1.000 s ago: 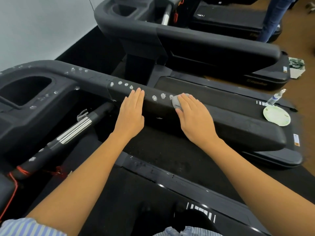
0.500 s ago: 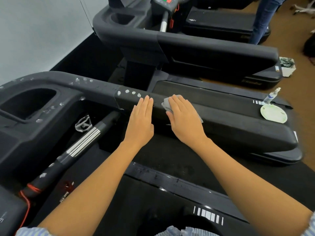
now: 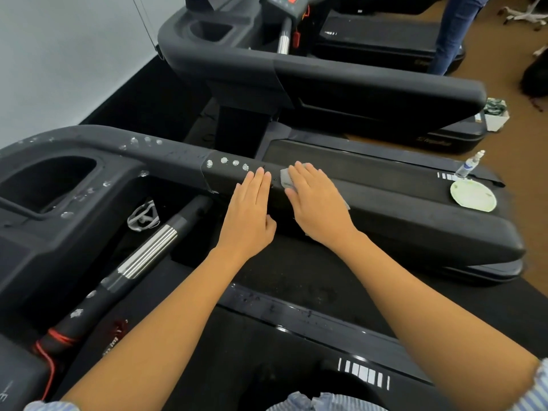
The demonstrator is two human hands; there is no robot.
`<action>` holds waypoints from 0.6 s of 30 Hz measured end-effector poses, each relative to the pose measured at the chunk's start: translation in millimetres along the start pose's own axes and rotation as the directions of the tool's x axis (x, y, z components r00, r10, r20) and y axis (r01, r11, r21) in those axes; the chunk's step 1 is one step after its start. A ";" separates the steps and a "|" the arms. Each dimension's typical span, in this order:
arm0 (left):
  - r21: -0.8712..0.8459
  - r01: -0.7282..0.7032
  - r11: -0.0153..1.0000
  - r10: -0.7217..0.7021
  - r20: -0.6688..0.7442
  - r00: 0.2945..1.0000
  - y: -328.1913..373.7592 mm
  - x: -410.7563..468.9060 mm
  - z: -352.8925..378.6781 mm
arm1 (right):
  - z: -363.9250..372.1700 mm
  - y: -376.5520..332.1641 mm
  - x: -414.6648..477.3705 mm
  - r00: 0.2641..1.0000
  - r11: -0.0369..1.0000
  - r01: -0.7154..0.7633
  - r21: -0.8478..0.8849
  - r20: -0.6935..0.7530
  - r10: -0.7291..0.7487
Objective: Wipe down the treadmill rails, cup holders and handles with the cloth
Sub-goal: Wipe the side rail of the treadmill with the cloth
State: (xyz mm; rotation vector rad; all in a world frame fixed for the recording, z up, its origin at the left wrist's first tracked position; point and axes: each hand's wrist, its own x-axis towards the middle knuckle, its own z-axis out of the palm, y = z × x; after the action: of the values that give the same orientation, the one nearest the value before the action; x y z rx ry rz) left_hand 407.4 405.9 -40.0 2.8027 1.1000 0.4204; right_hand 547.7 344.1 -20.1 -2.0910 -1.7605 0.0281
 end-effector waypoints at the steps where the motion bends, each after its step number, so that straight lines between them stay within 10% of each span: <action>1: 0.004 -0.005 1.000 0.005 0.003 1.000 -0.9 -0.1 -0.6 | -1.7 2.1 -3.7 0.999 0.999 0.033 -0.007 0.002 -0.033; 9: 0.048 -0.023 0.999 0.022 0.028 0.999 -1.5 -0.7 -2.6 | -16.6 7.2 -10.2 0.998 0.998 -0.058 0.015 -0.033 0.058; 18: 0.027 -0.028 0.999 0.027 0.031 0.999 -3.9 -0.4 -2.0 | -0.9 1.6 -10.0 0.985 0.982 0.167 -0.091 -0.019 -0.169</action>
State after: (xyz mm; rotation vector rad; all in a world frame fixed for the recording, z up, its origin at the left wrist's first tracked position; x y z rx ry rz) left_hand 404.1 408.5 -38.9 2.8408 1.0704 0.3662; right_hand 547.4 334.2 -22.2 -1.9852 -1.9486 -0.1273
